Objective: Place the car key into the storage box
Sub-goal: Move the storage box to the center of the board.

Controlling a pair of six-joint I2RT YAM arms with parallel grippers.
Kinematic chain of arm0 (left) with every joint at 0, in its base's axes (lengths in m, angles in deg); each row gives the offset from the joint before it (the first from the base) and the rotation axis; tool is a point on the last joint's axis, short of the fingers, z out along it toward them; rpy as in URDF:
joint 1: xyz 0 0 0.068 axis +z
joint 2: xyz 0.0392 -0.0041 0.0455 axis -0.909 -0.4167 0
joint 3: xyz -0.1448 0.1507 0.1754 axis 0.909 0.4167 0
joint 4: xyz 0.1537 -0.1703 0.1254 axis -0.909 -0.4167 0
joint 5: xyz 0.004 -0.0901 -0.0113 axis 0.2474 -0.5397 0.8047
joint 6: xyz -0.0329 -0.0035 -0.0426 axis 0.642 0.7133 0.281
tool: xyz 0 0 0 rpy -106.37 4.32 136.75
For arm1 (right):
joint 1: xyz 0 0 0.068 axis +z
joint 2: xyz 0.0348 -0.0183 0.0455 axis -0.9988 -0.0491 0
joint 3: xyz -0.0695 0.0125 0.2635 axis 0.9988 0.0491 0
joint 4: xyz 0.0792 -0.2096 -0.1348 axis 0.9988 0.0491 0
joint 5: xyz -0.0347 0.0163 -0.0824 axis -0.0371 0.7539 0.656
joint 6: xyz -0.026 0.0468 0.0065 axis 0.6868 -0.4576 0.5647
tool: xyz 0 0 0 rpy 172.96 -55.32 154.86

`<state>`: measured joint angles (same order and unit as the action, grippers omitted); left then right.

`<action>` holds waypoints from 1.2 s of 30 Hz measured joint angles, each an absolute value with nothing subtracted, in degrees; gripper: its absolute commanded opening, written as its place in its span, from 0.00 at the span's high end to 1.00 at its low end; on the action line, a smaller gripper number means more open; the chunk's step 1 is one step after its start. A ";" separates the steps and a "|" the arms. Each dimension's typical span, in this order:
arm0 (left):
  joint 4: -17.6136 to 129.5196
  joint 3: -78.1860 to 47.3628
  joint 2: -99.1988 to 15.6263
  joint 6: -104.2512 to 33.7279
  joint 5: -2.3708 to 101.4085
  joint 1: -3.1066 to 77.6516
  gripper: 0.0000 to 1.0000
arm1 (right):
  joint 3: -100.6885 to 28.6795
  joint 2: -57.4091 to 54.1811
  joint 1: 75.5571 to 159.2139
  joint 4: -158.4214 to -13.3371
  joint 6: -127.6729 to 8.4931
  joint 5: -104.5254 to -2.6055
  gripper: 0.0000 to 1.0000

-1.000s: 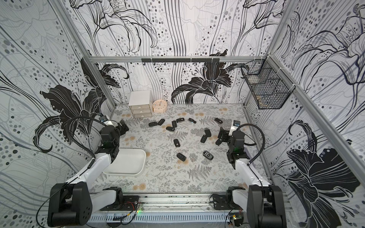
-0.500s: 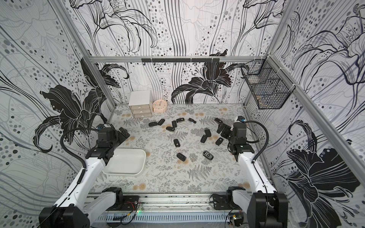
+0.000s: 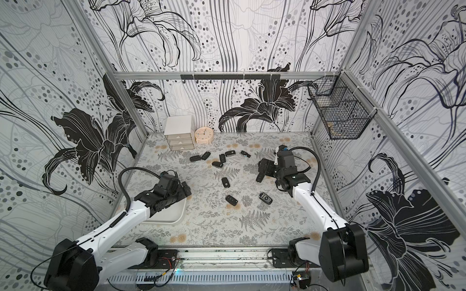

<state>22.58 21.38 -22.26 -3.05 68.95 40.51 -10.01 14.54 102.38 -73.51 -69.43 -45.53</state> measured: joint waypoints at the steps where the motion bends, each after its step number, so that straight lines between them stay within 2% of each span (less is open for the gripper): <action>1: 22.93 21.33 -23.61 -2.90 68.97 39.44 0.09 | -10.32 14.08 103.02 -73.29 -69.34 -45.23 0.00; 6: 24.13 18.86 -32.14 -3.14 69.19 37.78 0.17 | -12.00 12.55 104.46 -72.79 -69.12 -44.51 0.00; 23: 30.78 -5.94 -58.52 -4.43 64.62 30.50 0.17 | -12.64 14.37 105.34 -69.40 -68.09 -40.77 0.00; 36: 33.47 -20.50 -71.65 0.47 58.76 23.92 0.16 | -11.76 18.87 105.34 -62.89 -68.12 -38.39 0.00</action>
